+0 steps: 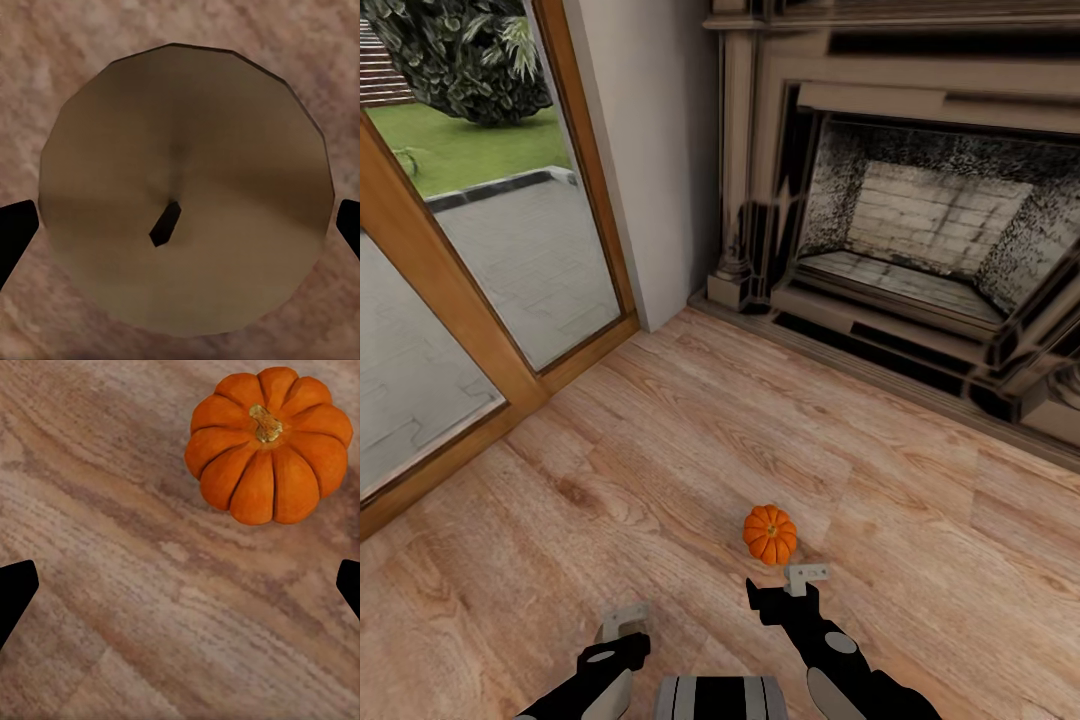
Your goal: Place each of the two pumpkins and all three candles from the living room inside a cabinet in the living room (use any cabinet), then make sure every cabinet is closed, and position the cauldron so it is next to a table in the living room.
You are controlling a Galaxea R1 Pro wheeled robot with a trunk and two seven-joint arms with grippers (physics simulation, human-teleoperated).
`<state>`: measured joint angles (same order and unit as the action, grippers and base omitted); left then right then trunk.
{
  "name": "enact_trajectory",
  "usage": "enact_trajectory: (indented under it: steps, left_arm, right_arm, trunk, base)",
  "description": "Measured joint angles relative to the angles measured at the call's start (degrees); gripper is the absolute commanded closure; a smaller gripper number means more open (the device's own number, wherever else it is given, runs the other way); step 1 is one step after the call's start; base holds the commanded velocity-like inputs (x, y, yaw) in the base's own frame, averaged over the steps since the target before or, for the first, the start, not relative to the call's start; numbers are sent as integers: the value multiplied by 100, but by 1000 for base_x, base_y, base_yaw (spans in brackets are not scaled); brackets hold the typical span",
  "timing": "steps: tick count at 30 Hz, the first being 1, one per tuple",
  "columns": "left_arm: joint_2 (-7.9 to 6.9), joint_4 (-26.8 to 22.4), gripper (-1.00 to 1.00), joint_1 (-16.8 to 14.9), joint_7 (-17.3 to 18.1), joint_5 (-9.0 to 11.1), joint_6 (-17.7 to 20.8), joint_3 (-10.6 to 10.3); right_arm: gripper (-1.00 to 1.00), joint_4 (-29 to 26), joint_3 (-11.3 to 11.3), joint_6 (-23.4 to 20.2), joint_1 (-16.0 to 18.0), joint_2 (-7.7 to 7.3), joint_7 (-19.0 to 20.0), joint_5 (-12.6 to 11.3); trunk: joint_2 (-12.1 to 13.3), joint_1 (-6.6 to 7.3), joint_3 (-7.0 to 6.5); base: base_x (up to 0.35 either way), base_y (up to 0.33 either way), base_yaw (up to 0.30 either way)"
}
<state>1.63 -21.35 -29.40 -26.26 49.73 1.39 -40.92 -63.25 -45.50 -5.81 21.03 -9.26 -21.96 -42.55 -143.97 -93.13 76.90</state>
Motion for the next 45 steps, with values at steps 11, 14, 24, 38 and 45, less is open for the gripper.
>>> enact_trajectory:
  steps: [11,14,24,38,45]
  left_arm:
    - [4,2,100,-1,1,-1,-2,1]
    - [2,0,100,0,1,-1,-5,-1]
    - [-5,0,100,0,1,0,-6,-3]
    - [-1,-1,100,-1,-5,-14,-20,60]
    - [0,-1,100,0,-2,-5,-54,70]
  right_arm:
    - [-100,0,0,0,0,28,0,-5]
    - [-100,0,0,0,0,33,0,-8]
    - [-100,0,0,0,0,12,0,0]
    - [-100,0,0,0,0,0,0,5]
    - [-100,-3,0,0,0,0,0,9]
  trunk:
    - [0,1,0]
    - [0,0,0]
    - [0,0,0]
    - [1,3,-22]
    - [9,18,-155]
  base:
    - [0,0,0]
    - [0,0,0]
    - [0,0,0]
    - [0,0,0]
    - [0,0,0]
